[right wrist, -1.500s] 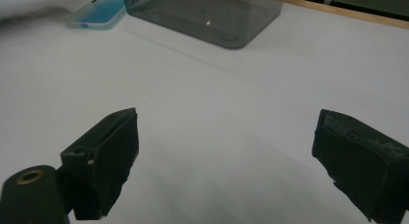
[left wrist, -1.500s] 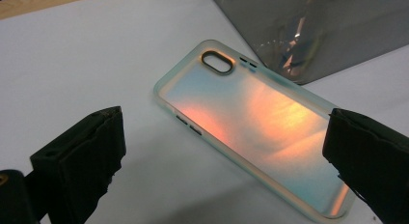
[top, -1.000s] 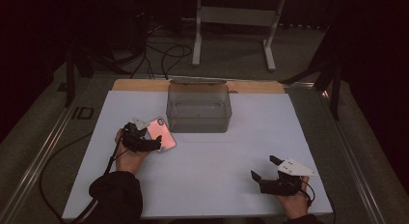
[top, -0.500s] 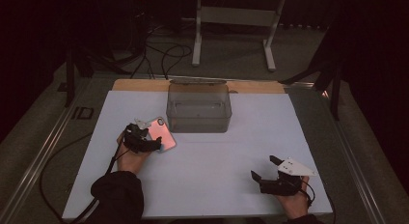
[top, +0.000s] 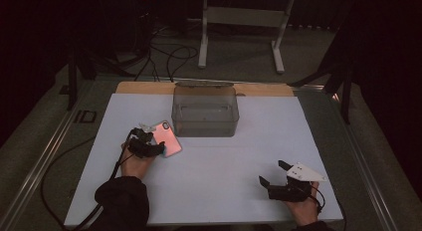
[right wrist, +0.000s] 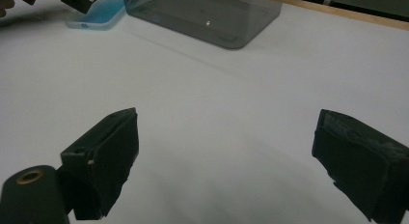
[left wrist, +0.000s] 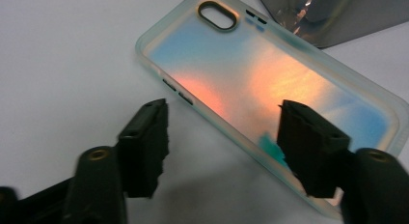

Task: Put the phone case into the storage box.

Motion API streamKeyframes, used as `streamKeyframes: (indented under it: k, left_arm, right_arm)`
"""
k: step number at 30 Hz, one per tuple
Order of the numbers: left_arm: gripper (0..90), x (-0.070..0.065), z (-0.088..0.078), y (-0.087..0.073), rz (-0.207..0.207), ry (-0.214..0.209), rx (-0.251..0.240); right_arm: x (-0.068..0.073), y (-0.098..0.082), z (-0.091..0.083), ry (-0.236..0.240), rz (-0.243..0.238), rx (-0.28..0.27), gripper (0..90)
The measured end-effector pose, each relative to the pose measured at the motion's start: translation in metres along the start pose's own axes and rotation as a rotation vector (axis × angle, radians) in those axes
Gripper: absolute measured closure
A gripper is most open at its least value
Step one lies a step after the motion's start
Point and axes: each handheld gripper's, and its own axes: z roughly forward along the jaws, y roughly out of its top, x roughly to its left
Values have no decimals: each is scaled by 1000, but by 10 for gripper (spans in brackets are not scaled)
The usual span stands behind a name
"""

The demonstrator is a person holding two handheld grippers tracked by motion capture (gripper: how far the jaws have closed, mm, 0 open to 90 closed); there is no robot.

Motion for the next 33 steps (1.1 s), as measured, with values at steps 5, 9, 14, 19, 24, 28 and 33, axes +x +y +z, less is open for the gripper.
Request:
streamKeyframes:
  k: [5,9,14,19,24,28,33]
  left_arm:
    - [466,2,1,-1,-26,-15,4]
    - [561,4,1,-1,-40,-30,8]
    - [691,4,2,-1,-75,-58,1]
    - [762,8,1,0,-115,-60,14]
    - [824,11,0,1,-138,-36,29]
    - [872,14,-1,1,-137,-9,30]
    - [888,19,-3,-2,-146,22,19]
  right_arm:
    - [0,0,0,1,0,2,92]
    - [0,0,0,0,0,1,92]
    - [0,0,0,0,0,2,92]
    - [0,0,0,0,-1,2,92]
    - [1,0,0,2,0,4,92]
    - [1,0,0,3,0,5,92]
    - [0,0,0,5,-1,3,92]
